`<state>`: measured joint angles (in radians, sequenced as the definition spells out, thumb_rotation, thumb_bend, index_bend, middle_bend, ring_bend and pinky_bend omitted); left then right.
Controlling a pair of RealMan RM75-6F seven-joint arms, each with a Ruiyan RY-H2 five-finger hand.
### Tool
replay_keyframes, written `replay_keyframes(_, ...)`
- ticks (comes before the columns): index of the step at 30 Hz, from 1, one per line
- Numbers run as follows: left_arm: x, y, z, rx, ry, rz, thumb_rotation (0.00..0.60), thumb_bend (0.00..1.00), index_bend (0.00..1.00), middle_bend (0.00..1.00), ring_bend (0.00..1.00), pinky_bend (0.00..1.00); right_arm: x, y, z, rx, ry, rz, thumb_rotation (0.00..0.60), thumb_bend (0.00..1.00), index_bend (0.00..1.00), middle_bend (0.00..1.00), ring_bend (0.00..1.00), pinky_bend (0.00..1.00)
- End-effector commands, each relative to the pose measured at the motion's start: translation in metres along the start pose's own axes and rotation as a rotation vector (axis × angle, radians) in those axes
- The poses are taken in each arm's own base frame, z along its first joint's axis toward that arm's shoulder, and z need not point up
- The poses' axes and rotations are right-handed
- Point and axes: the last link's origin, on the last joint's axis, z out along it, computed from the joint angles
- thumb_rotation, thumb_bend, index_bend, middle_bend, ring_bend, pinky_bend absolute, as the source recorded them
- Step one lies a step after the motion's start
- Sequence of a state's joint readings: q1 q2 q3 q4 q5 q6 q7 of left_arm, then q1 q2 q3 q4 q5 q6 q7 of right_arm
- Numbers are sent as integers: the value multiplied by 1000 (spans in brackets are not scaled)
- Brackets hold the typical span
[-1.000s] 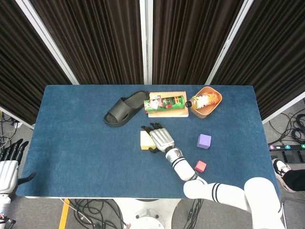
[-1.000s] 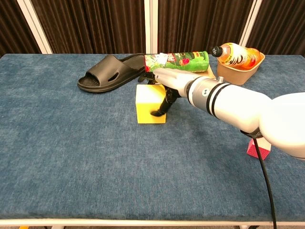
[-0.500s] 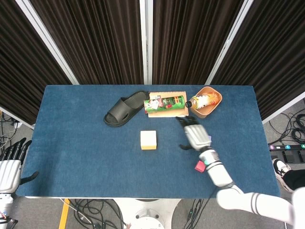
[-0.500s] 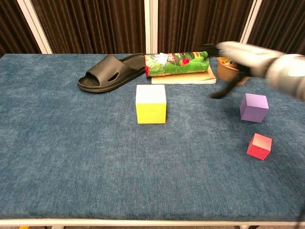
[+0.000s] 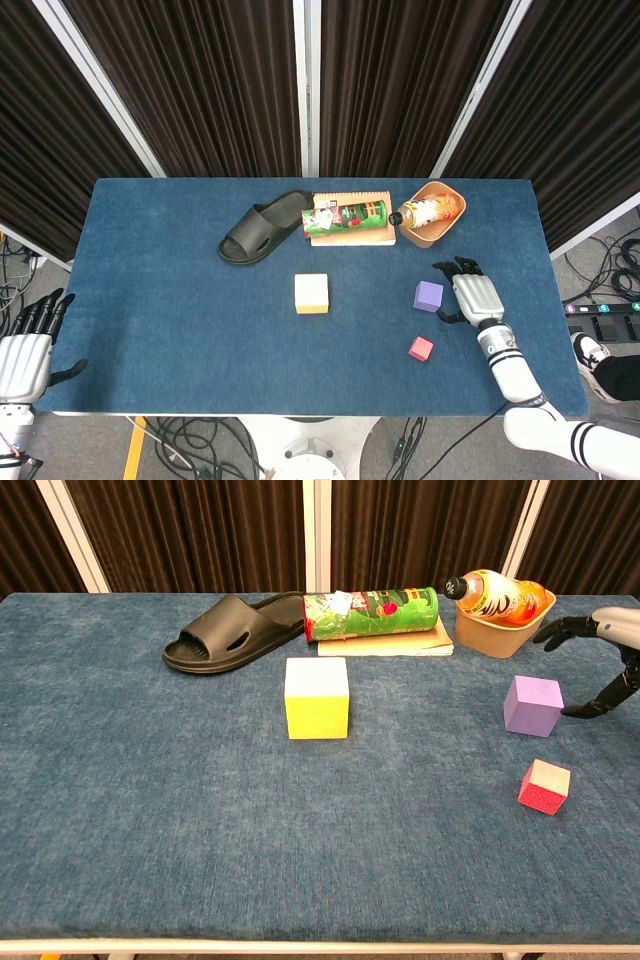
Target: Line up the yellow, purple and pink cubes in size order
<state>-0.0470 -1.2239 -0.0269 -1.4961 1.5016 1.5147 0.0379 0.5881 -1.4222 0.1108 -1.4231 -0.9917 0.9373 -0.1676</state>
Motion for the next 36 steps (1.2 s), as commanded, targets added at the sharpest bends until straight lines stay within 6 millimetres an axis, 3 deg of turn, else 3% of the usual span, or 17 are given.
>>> replay_keyframes(1, -1, 0, -1, 3, -4, 0, 600, 64, 135, 155, 107, 157, -7, -1, 7, -9, -25, 0, 600, 122, 172, 161, 0, 0)
replay_keyframes(10, -2, -2, -1, 10, -13, 4, 600, 64, 135, 155, 107, 157, -17, -6, 23, -28, -40, 1, 600, 139, 264, 161, 0, 0)
replay_keyframes(19, -3, -4, -1, 14, -14, 5, 600, 64, 135, 156, 107, 157, -15, -13, 24, -5, -17, 30, 600, 220, 445, 157, 0, 0)
replay_keyframes(27, -3, -3, 0, 13, -15, 7, 600, 64, 135, 156, 107, 157, 7, -62, 22, 177, -17, 95, 600, 221, 453, 154, 0, 0)
replay_keyframes(36, -4, -4, -1, 25, -22, 8, 600, 63, 135, 156, 108, 157, -3, -126, 49, 310, -82, -18, 600, 222, 455, 118, 0, 0)
